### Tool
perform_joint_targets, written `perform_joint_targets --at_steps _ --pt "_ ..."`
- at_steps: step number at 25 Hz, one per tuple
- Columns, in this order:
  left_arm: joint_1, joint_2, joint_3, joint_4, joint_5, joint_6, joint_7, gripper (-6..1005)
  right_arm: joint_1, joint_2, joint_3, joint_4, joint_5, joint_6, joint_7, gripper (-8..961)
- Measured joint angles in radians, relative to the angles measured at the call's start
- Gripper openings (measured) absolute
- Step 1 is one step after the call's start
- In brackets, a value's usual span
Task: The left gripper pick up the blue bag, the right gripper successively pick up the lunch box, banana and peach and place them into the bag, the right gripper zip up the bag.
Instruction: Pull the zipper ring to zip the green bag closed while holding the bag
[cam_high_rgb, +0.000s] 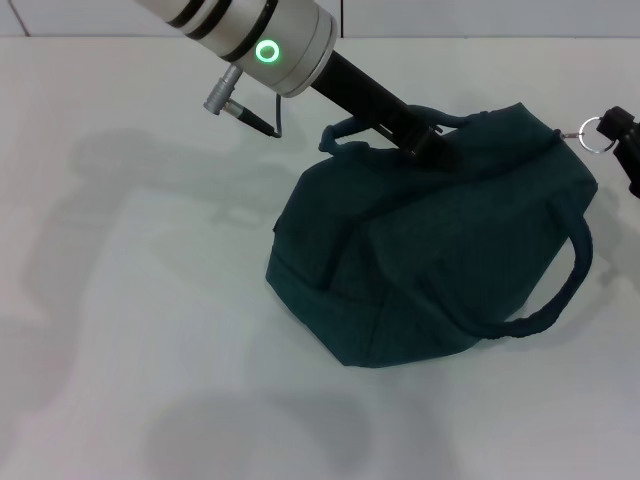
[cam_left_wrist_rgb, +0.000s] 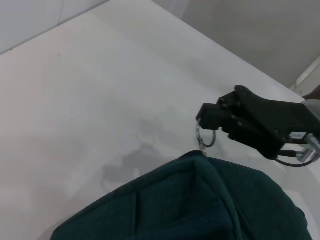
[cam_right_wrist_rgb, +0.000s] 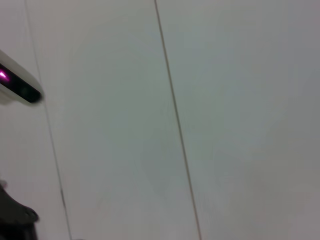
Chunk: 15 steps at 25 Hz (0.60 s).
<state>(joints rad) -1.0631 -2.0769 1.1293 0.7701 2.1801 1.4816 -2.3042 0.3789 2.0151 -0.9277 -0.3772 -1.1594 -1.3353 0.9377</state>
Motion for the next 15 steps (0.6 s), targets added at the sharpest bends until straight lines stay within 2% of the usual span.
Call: perform_joint_targets --at_steps 5,11,15 --pt "0.0 0.0 -0.008 0.0 -0.004 0.014 -0.001 49 0.009 0.002 0.0 0.021 0.0 0.04 -0.028 12" --pt "0.0 0.0 -0.068 0.0 -0.007 0.049 0.005 54 0.023 0.002 -0.003 0.051 0.006 0.057 -0.051 11" --pt "0.006 0.01 -0.078 0.001 -0.032 0.059 0.006 68 0.027 0.002 -0.016 0.067 0.002 0.048 -0.055 11"
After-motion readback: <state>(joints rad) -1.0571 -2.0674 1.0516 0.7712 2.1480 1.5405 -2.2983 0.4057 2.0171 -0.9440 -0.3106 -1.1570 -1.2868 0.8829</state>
